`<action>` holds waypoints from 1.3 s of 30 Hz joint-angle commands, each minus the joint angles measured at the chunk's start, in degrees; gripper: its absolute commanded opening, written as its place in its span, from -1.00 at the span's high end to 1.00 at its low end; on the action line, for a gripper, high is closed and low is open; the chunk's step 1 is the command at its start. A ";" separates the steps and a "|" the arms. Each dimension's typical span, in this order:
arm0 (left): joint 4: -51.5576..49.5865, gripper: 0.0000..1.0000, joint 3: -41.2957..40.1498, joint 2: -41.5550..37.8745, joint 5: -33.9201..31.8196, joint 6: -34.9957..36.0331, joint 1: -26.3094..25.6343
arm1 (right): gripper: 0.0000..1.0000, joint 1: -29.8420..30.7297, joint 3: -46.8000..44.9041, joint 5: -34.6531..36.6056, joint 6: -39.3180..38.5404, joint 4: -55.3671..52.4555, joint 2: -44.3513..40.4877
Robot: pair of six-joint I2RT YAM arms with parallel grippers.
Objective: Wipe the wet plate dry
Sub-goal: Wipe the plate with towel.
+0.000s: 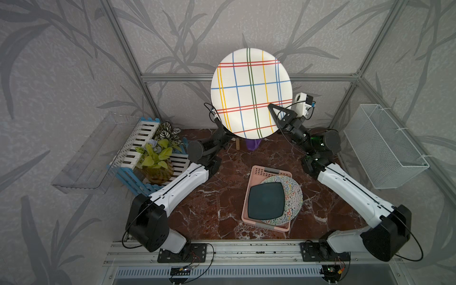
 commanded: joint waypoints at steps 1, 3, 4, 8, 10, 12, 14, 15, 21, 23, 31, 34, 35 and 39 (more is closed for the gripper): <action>5.42 1.00 2.90 -3.89 0.06 0.76 4.59 | 1.00 -2.52 -1.67 1.76 -1.69 -3.40 -1.52; 5.64 1.00 6.04 -2.31 -0.85 -1.77 7.45 | 1.00 -1.70 -5.11 -0.24 -2.68 -5.42 -3.72; 6.09 1.00 7.81 -0.94 -1.33 -3.27 8.28 | 1.00 -0.73 -7.13 -0.69 -3.26 -5.91 -4.78; 8.97 1.00 14.40 5.44 -0.82 -8.04 7.03 | 1.00 6.39 -12.77 1.44 -6.70 -4.30 -7.60; 9.74 1.00 15.57 7.32 0.10 -8.37 4.39 | 1.00 8.06 -12.09 2.01 -7.56 -3.61 -7.23; 10.68 1.00 14.14 7.79 -0.82 -7.84 0.50 | 1.00 8.32 -10.28 2.49 -7.67 -3.72 -5.88; 10.67 1.00 12.67 7.71 -1.43 -6.68 -3.13 | 1.00 8.31 -7.19 2.75 -7.59 -3.80 -3.78; 10.77 1.00 12.06 7.59 -1.43 -5.90 -4.83 | 1.00 8.09 -5.78 3.18 -7.73 -4.06 -2.74; 11.27 1.00 6.67 4.45 -1.83 -2.78 -9.77 | 1.00 1.73 0.44 8.05 -5.70 -5.60 0.13; 11.43 1.00 3.30 2.25 -3.13 -1.48 -9.73 | 1.00 -1.27 0.39 9.52 -5.73 -6.79 -0.72; 1.99 1.00 -5.02 -8.60 1.72 6.99 1.26 | 1.00 -6.67 -7.84 11.81 -10.72 -17.98 -11.01; -20.23 1.00 -5.07 -15.20 4.65 25.97 5.39 | 1.00 -6.52 -11.66 10.62 -13.02 -23.35 -14.87; -33.52 1.00 -2.66 -16.94 3.41 36.92 5.45 | 1.00 -6.43 -12.52 9.94 -13.75 -25.10 -15.99; -65.21 1.00 5.29 -15.90 -4.46 61.72 3.86 | 1.00 -5.05 -14.55 8.88 -15.55 -27.46 -18.37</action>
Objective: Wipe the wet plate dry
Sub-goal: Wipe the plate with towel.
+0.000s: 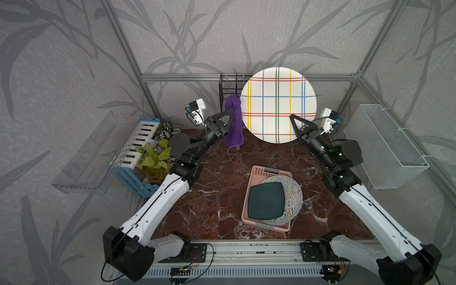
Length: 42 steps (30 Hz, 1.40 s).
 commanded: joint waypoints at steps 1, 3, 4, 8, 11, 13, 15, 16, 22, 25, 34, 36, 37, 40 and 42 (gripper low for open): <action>-24.35 1.00 4.73 1.04 -0.69 25.23 -0.74 | 1.00 1.20 -0.98 -0.33 -4.35 -4.22 -0.84; -27.39 1.00 5.03 3.96 -0.52 27.02 -0.72 | 1.00 1.82 -0.08 -1.41 -4.38 -3.00 -0.15; -27.35 1.00 4.91 4.97 0.29 28.19 -0.72 | 1.00 2.09 0.47 -2.14 -4.50 -2.86 0.38; -31.81 1.00 7.73 8.12 -3.42 32.20 0.67 | 1.00 4.37 0.59 -4.54 -5.04 -0.87 1.49; -36.85 1.00 12.94 10.47 -7.17 35.87 3.00 | 1.00 8.94 -0.85 -5.46 -8.84 -1.11 1.26; -40.41 1.00 17.25 12.39 -6.48 41.08 2.46 | 1.00 11.97 -1.29 -4.95 -10.37 -2.42 1.69; -42.34 1.00 20.48 15.12 -0.25 45.18 0.03 | 1.00 12.87 -1.40 -4.71 -8.98 -1.48 2.88; -44.39 1.00 21.62 16.27 0.89 46.52 -2.01 | 1.00 12.85 -1.79 -3.21 -7.59 0.34 3.32; -44.70 1.00 9.56 12.90 -4.24 47.47 -8.98 | 1.00 3.91 -0.59 -1.63 -0.05 5.62 3.94; -40.50 1.00 1.08 8.71 -2.48 44.50 -9.17 | 1.00 1.63 0.01 -2.22 0.05 3.08 3.20; -42.57 1.00 3.29 10.87 -6.52 44.88 -11.91 | 1.00 7.04 0.58 -1.64 -0.84 0.90 4.63; -41.25 1.00 4.36 9.07 -5.84 42.13 -7.64 | 1.00 4.23 -2.50 1.39 -1.44 -5.67 0.66; -39.63 1.00 3.88 7.94 -3.96 39.64 -4.73 | 1.00 2.91 -3.66 3.20 -1.79 -10.42 -1.78; -35.67 1.00 2.65 4.68 -0.38 35.52 1.08 | 1.00 -0.73 -7.24 11.30 -2.69 -26.82 -8.87; -37.63 1.00 3.61 3.52 -1.94 37.63 1.47 | 1.00 -4.58 -9.68 13.29 -1.95 -33.72 -11.83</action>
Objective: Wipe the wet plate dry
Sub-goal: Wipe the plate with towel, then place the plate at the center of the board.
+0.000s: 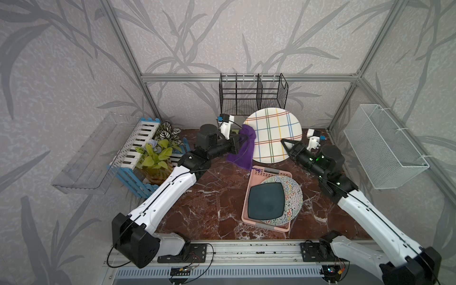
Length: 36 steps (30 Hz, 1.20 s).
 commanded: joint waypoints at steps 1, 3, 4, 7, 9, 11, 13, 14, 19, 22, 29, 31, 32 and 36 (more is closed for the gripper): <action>-0.93 1.00 0.49 -3.51 0.03 -0.70 0.63 | 1.00 -5.32 -2.68 6.35 1.40 -11.41 -5.42; -0.35 1.00 -0.90 -4.38 0.98 -0.96 0.62 | 1.00 -9.97 -5.40 5.04 2.88 -12.58 -6.07; 0.67 1.00 -2.03 -4.85 1.75 -1.58 0.62 | 1.00 -11.97 -6.64 4.22 3.53 -11.94 -5.86; 2.45 1.00 -5.11 -6.15 2.93 -2.90 0.62 | 1.00 -16.43 -7.96 2.71 2.97 -9.17 -3.25; 3.37 1.00 -7.03 -7.10 3.61 -3.36 0.63 | 1.00 -18.17 -7.28 2.56 0.75 -7.54 0.00; 4.92 1.00 -8.92 -8.01 5.10 -3.70 0.55 | 1.00 -19.53 -6.03 2.36 -1.36 -6.05 5.30; 5.59 1.00 -10.12 -8.72 6.04 -3.82 0.47 | 1.00 -20.56 -5.24 2.07 -2.74 -3.13 10.80; 5.53 1.00 -10.58 -8.97 5.98 -3.78 0.45 | 1.00 -20.80 -4.94 2.28 -3.03 -1.57 13.47; 4.16 1.00 -11.69 -10.31 4.76 -3.32 0.45 | 1.00 -22.02 -2.85 2.07 -3.78 3.72 26.65; 3.73 1.00 -12.17 -10.96 4.31 -3.38 0.45 | 1.00 -22.38 0.16 -0.70 -4.63 5.70 34.10; 3.85 1.00 -13.77 -11.49 3.09 -4.28 0.45 | 0.94 -22.51 3.42 -3.54 -4.35 7.97 48.61; 4.44 1.00 -14.37 -11.51 2.96 -4.72 0.45 | 0.79 -22.60 4.04 -4.80 -4.27 7.68 51.56; 4.60 1.00 -14.65 -11.46 3.07 -4.95 0.45 | 0.67 -22.57 4.32 -5.51 -4.62 7.58 53.04; 4.58 1.00 -15.37 -11.54 2.93 -4.91 0.45 | 0.24 -22.61 5.03 -4.76 -5.95 3.76 54.82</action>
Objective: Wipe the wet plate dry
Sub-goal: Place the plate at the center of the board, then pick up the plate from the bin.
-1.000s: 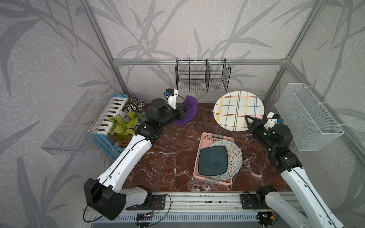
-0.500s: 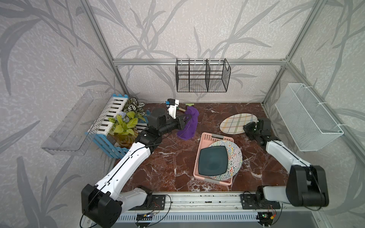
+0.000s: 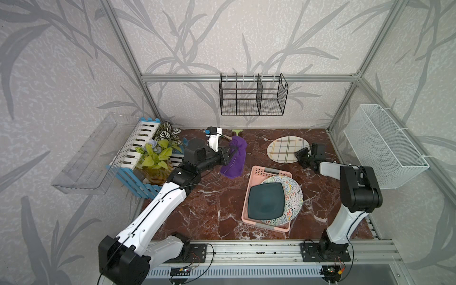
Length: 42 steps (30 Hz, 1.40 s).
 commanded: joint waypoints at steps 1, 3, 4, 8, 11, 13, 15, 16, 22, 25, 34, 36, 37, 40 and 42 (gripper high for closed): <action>1.54 1.00 -0.65 -0.74 -0.67 -0.06 -0.21 | 0.16 -0.16 0.34 0.52 -2.59 -6.14 0.83; 0.62 1.00 -1.07 -0.74 -1.54 0.60 -0.21 | -0.07 -0.17 1.70 1.86 -4.91 -11.25 0.02; -0.10 1.00 -1.24 -0.73 -2.38 1.17 -0.21 | -0.19 -0.23 1.86 2.64 -5.93 -12.93 -0.76; -3.22 1.00 -3.52 -1.35 -6.41 3.63 -0.29 | -0.59 -0.63 2.25 5.97 -10.51 -19.99 -6.77; -5.13 1.00 -6.03 -1.71 -9.10 5.05 -0.95 | -0.67 -0.89 2.34 7.52 -15.53 -25.70 -14.89; -6.56 1.00 -7.64 -1.67 -11.73 5.94 -2.35 | -0.66 -0.81 1.44 7.08 -18.07 -29.47 -20.17; -7.58 1.00 -9.12 -1.35 -14.47 6.61 -4.02 | -0.50 -0.75 0.39 3.76 -20.51 -34.31 -27.15; -8.00 1.00 -9.95 -1.26 -16.21 6.89 -4.81 | -0.31 -0.37 -0.41 2.00 -21.19 -36.67 -30.46; -6.55 1.00 -14.43 0.96 -17.08 6.74 -6.41 | 0.39 15.78 -3.84 5.25 -21.02 -53.78 -50.45; -7.22 1.00 -14.20 3.15 -15.34 6.87 -7.45 | 0.22 20.22 -4.43 3.84 -19.84 -59.65 -52.38; -3.13 1.00 -17.77 6.10 -15.45 4.36 -12.51 | 0.10 25.20 -8.32 -1.65 -21.45 -61.88 -44.87; -1.10 1.00 -19.44 7.03 -14.87 3.33 -12.87 | 0.10 25.41 -10.44 -2.61 -19.91 -57.48 -43.19; -0.37 1.00 -19.88 7.62 -14.66 3.06 -13.17 | 0.10 25.79 -11.17 -2.84 -18.38 -56.04 -42.18; 1.24 1.00 -20.51 8.96 -13.74 2.39 -14.00 | 0.10 27.29 -12.39 -3.56 -16.89 -51.61 -38.95; 2.76 1.00 -20.66 10.04 -12.33 1.94 -14.52 | 0.09 28.57 -13.94 -5.71 -13.93 -46.08 -37.34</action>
